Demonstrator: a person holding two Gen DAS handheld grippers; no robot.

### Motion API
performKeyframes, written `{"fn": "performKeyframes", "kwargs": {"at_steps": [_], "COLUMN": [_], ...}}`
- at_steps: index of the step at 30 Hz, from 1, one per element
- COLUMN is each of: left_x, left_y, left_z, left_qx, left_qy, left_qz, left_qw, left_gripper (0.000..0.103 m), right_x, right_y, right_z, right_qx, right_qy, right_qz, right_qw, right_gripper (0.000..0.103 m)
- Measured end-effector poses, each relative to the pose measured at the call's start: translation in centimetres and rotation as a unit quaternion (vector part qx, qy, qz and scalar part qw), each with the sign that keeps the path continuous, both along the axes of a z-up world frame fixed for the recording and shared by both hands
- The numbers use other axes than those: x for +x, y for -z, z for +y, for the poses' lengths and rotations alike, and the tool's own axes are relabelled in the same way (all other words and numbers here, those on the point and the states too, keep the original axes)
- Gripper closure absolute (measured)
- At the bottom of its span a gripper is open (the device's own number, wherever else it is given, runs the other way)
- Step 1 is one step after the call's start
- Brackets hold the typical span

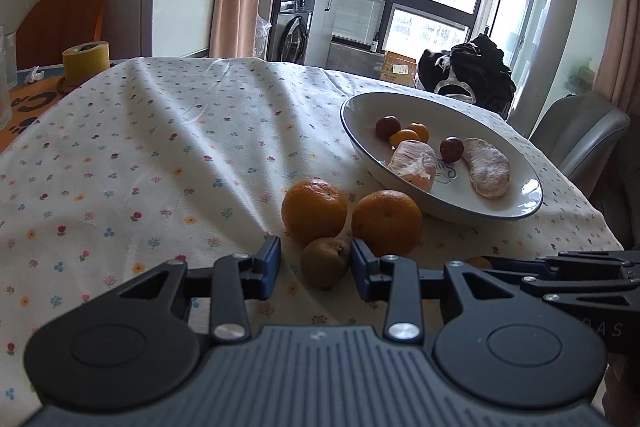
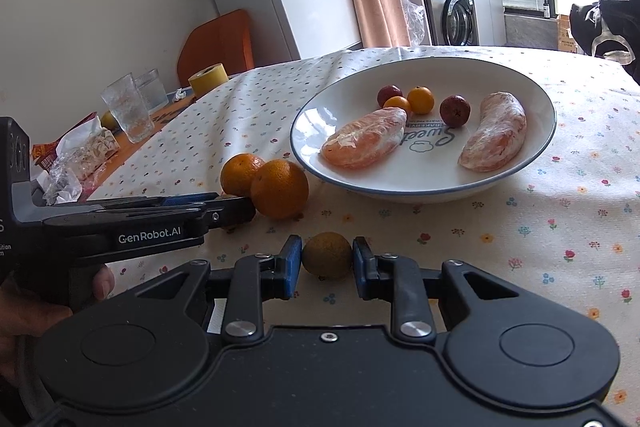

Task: Organize fruits
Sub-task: 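Grasp another small brown fruit with the left tool while the right tool holds its fruit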

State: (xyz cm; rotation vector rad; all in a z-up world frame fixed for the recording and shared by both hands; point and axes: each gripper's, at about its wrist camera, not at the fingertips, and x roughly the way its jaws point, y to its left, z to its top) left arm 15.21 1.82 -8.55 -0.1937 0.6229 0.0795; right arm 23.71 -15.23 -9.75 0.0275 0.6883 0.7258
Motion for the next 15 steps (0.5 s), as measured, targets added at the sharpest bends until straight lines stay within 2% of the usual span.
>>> {"fn": "performKeyframes", "kwargs": {"at_steps": [1, 2, 5, 9, 15], "left_x": [-0.1, -0.1, -0.5, -1.4, -2.3], "left_y": [-0.1, -0.1, -0.4, -0.5, -1.7], "left_z": [0.0, 0.0, -0.1, 0.3, 0.6], "left_qx": [-0.006, -0.008, -0.004, -0.019, -0.020], "left_qy": [0.001, 0.002, 0.006, 0.006, 0.005], "left_qz": [0.000, 0.002, 0.001, -0.003, -0.018], "left_qw": [1.0000, 1.0000, 1.0000, 0.9998, 0.9996], "left_gripper": [0.076, 0.079, 0.079, 0.079, 0.079], "right_x": [-0.1, -0.2, -0.4, -0.7, -1.4], "right_y": [0.0, 0.0, 0.0, -0.2, -0.8], "right_z": [0.1, 0.1, 0.2, 0.6, 0.7], "right_qx": [-0.003, -0.005, -0.011, -0.021, -0.013], "right_qy": [-0.001, -0.002, -0.005, -0.009, -0.018], "right_qz": [-0.002, -0.004, -0.008, -0.013, -0.018], "right_qw": [1.000, 1.000, 1.000, 1.000, 1.000], "right_gripper": [0.077, 0.077, 0.077, 0.077, 0.077]}}
